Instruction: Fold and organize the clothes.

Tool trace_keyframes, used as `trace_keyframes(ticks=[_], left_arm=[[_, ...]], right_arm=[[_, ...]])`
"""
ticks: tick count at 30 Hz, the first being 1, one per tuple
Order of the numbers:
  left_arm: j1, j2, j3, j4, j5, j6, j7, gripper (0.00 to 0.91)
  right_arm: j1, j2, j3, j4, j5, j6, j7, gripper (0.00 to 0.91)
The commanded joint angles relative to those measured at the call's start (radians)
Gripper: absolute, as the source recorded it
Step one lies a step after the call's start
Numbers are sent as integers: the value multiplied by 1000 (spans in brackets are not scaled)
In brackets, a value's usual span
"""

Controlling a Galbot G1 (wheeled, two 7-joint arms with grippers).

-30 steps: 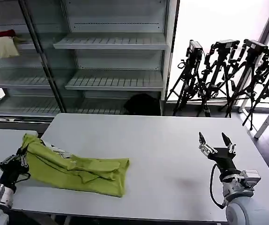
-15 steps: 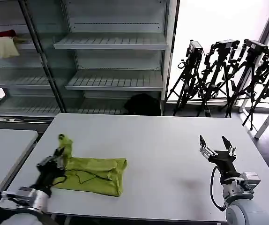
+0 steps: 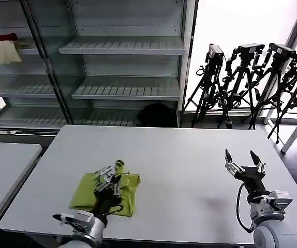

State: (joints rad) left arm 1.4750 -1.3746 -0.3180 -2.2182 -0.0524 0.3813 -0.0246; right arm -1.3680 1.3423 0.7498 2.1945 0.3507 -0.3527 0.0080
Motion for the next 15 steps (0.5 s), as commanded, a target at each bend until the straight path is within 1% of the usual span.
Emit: trace_keyframes(ticks=[1, 9, 10, 11, 12, 15], left_arm=[[-25, -41, 103, 102, 85, 26, -19, 10], [-36, -50, 93, 174, 113, 26, -18, 20], [-33, -50, 96, 175, 116, 26, -18, 312], [-30, -50, 101, 173, 117, 25, -18, 736], [-26, -51, 107, 171, 117, 24, -18, 907], [-17, -61, 130, 157, 103, 20, -19, 907]], right_arm=[[2, 0, 6, -2, 1, -1, 0, 907], [4, 2, 6, -8, 0, -1, 1, 907], [4, 1, 7, -9, 0, -1, 1, 907], [5, 0, 7, -10, 0, -1, 1, 907], [5, 0, 8, -10, 0, -1, 2, 907], [7, -1, 9, -13, 1, -2, 3, 907]])
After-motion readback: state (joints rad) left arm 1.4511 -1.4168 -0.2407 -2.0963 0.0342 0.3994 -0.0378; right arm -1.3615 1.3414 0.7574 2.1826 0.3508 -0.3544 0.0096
